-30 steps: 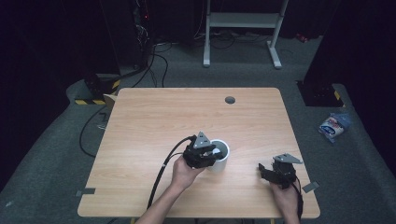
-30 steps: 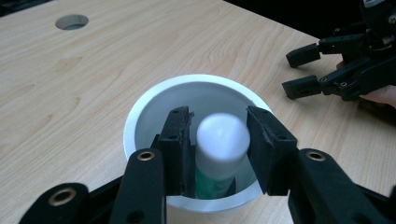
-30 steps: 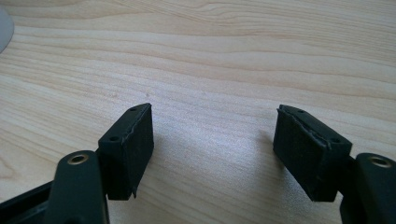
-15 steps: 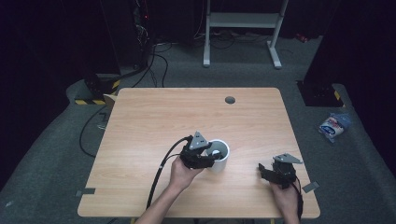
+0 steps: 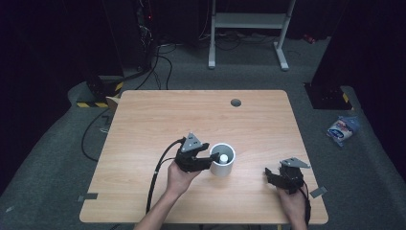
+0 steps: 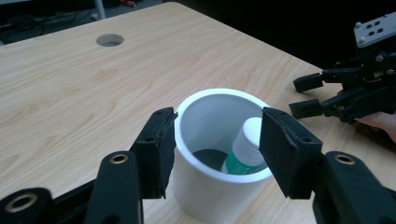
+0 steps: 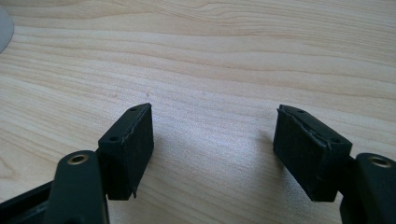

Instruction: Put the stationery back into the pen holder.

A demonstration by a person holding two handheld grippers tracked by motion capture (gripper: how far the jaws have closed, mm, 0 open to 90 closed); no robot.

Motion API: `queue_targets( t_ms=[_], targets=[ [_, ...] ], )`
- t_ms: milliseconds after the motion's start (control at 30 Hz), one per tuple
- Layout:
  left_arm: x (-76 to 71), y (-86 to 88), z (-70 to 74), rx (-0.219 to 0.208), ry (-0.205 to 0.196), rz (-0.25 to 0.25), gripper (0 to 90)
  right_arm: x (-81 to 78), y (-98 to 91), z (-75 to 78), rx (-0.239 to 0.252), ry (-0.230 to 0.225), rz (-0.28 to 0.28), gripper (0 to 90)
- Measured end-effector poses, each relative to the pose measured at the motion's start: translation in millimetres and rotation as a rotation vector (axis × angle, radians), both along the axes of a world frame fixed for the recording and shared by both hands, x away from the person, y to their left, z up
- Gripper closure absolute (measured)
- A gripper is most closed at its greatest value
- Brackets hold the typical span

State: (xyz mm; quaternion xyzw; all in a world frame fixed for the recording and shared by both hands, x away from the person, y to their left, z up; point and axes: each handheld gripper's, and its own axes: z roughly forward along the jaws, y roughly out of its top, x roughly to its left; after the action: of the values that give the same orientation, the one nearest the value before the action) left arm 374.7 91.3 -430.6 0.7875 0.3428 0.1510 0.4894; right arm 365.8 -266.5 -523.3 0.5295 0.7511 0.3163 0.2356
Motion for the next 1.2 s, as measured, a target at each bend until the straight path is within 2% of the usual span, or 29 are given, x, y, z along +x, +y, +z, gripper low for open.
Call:
queue_targets(
  t_ms=[167,833,1200],
  targets=[
    [-2.0,12.0,0.0,-0.013,-0.01,0.029,45.2,0.0,0.0,0.0,0.0,0.0,0.0,28.7],
    [-4.1,51.3,-4.7,-0.042,0.003,0.129,44.8,0.0,0.0,0.0,0.0,0.0,0.0,28.7],
    [-7.6,68.9,-9.9,-0.037,0.007,0.179,44.8,0.0,0.0,0.0,0.0,0.0,0.0,28.7]
  ],
)
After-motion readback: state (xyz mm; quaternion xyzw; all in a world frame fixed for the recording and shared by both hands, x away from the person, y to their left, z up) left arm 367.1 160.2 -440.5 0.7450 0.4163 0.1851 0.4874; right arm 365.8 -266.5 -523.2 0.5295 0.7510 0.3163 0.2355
